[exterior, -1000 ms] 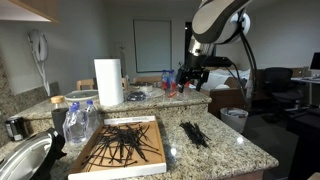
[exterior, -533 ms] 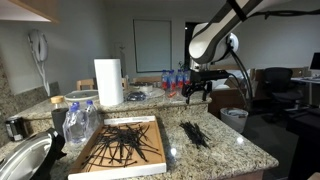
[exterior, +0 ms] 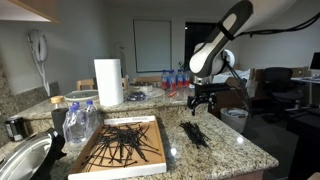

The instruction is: Pick up all the black objects on the table and put them on the cover box

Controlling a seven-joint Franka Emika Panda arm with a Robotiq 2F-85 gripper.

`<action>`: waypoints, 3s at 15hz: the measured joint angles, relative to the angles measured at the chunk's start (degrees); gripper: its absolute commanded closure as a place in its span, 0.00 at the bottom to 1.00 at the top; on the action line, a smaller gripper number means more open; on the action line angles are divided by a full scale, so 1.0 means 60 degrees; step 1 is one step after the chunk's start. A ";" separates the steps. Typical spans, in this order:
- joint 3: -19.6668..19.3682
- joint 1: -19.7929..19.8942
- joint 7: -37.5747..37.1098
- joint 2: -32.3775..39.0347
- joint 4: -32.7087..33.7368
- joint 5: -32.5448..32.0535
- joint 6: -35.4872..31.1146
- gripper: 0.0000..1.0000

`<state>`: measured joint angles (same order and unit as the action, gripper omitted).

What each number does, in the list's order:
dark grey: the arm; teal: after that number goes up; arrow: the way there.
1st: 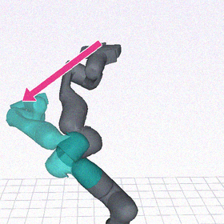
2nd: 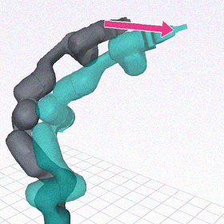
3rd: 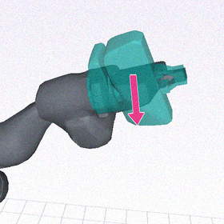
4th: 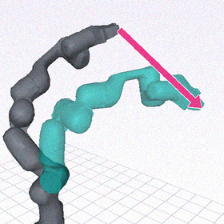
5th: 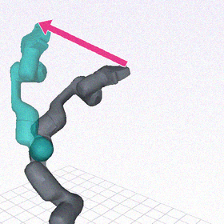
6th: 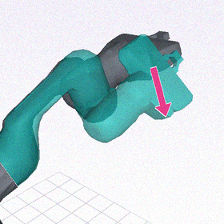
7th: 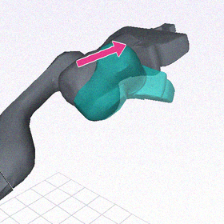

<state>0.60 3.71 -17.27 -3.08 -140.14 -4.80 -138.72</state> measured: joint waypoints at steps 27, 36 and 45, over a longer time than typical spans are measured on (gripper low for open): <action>-0.0047 -0.0552 -0.0150 0.2926 0.0987 0.2217 -0.1404 0.00; -0.0307 -0.0684 -0.0148 0.2981 0.1296 0.1263 -0.1234 0.00; -0.0223 -0.0658 0.0023 0.3221 0.1318 0.1941 -0.1151 0.00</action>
<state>-0.74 -0.23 -17.13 16.25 -132.23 6.84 -145.63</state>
